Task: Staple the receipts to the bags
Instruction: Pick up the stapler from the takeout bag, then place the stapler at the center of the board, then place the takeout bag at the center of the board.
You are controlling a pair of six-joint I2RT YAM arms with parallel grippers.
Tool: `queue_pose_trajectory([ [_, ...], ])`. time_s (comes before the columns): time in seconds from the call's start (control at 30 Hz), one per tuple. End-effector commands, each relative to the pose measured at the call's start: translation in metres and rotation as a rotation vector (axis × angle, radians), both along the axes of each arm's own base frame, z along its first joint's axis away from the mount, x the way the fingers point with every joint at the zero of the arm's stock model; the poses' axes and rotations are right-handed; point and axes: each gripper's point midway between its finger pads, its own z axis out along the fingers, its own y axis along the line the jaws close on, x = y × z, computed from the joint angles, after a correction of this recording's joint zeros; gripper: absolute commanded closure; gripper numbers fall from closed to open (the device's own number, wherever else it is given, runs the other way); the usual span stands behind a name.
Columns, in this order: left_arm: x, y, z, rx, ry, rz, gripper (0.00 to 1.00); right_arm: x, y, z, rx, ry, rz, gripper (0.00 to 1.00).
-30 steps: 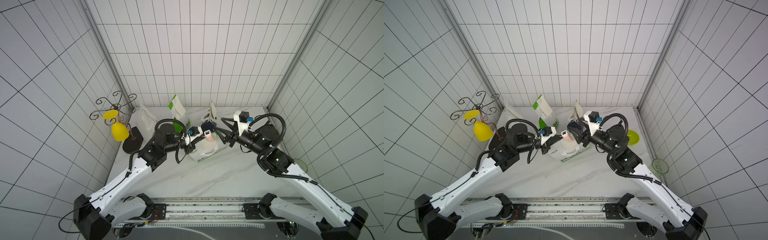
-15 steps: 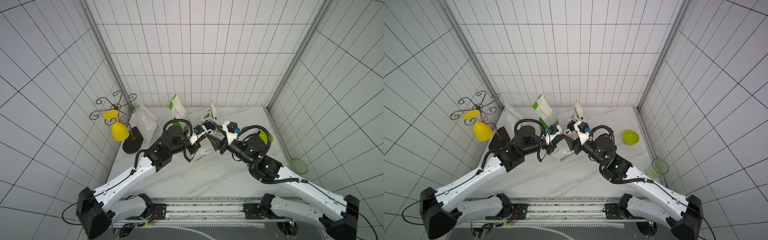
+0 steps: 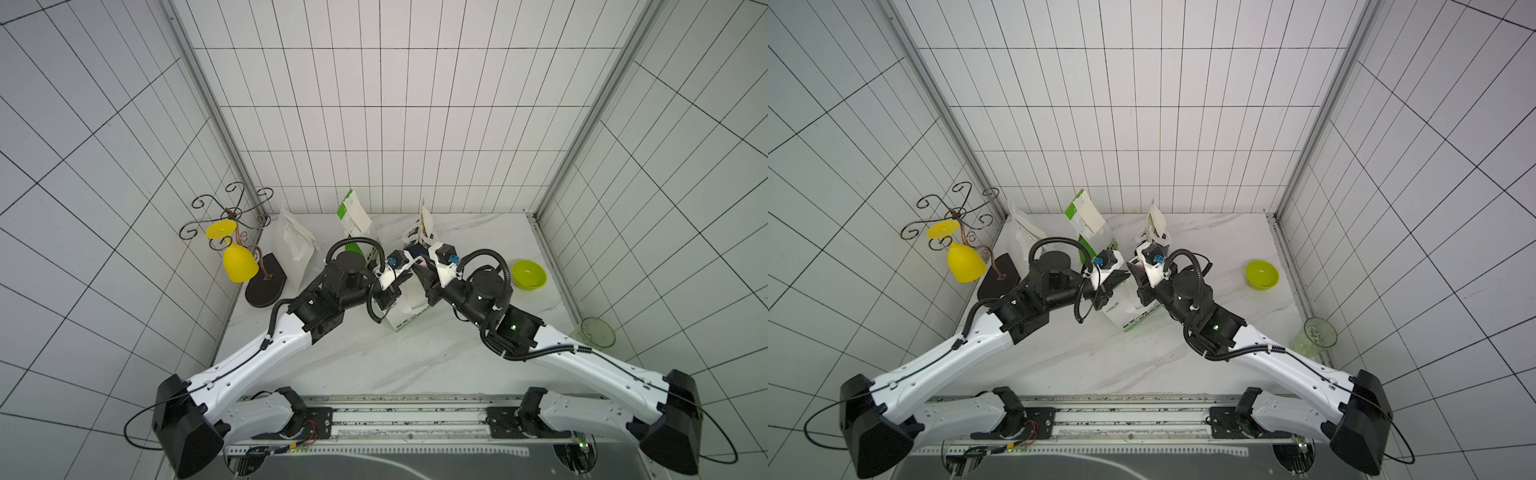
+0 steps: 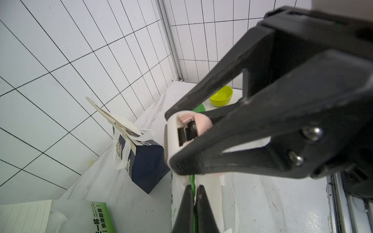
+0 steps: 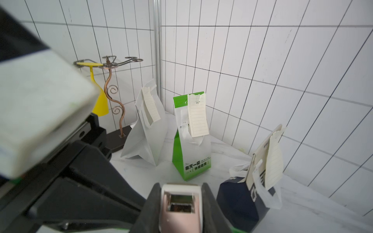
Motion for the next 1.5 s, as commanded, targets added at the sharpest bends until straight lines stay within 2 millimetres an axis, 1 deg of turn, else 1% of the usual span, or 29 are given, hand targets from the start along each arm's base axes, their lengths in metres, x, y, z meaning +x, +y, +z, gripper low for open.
queue_pose_trajectory([
  [0.0,-0.005,-0.005,0.025,-0.057,-0.026,-0.032,1.00,0.005,-0.003,-0.007,-0.001,-0.010,-0.042,0.87],
  [0.03,-0.003,-0.006,0.025,-0.054,-0.019,-0.027,1.00,0.005,-0.002,-0.003,0.008,-0.016,-0.043,0.91],
  [0.13,-0.001,-0.008,0.020,-0.039,0.005,-0.023,1.00,0.008,0.000,0.008,0.034,-0.024,-0.049,1.00],
  [0.2,0.002,-0.009,0.016,-0.029,0.020,-0.018,1.00,0.011,-0.001,0.014,0.058,-0.031,-0.065,1.00],
  [0.37,0.007,-0.011,0.005,0.017,0.067,-0.003,1.00,0.013,-0.006,0.041,0.148,-0.041,-0.075,1.00],
  [0.5,0.010,-0.011,0.003,0.019,0.072,0.008,1.00,0.016,-0.011,0.054,0.186,-0.024,-0.075,1.00],
  [0.77,0.013,-0.011,0.002,0.020,0.069,0.018,1.00,0.017,-0.042,0.073,0.253,-0.023,-0.121,1.00],
  [0.93,0.014,-0.012,-0.001,0.030,0.069,0.014,1.00,0.019,-0.056,0.080,0.280,-0.013,-0.143,1.00],
  [1.03,0.020,-0.008,-0.001,0.061,0.044,0.036,1.00,0.020,-0.067,0.087,0.271,0.003,-0.174,1.00],
  [1.17,0.028,-0.004,0.000,0.100,0.018,0.030,1.00,0.028,-0.087,0.088,0.222,0.095,-0.238,1.00],
  [1.33,0.043,-0.002,-0.005,0.135,0.014,0.014,1.00,0.026,-0.115,0.087,0.181,0.188,-0.309,1.00],
  [1.4,0.052,0.001,-0.010,0.155,0.024,0.025,1.00,0.025,-0.126,0.080,0.141,0.238,-0.344,1.00],
  [1.47,0.063,0.005,-0.014,0.149,0.048,0.044,1.00,0.025,-0.133,0.072,0.101,0.289,-0.360,1.00],
])
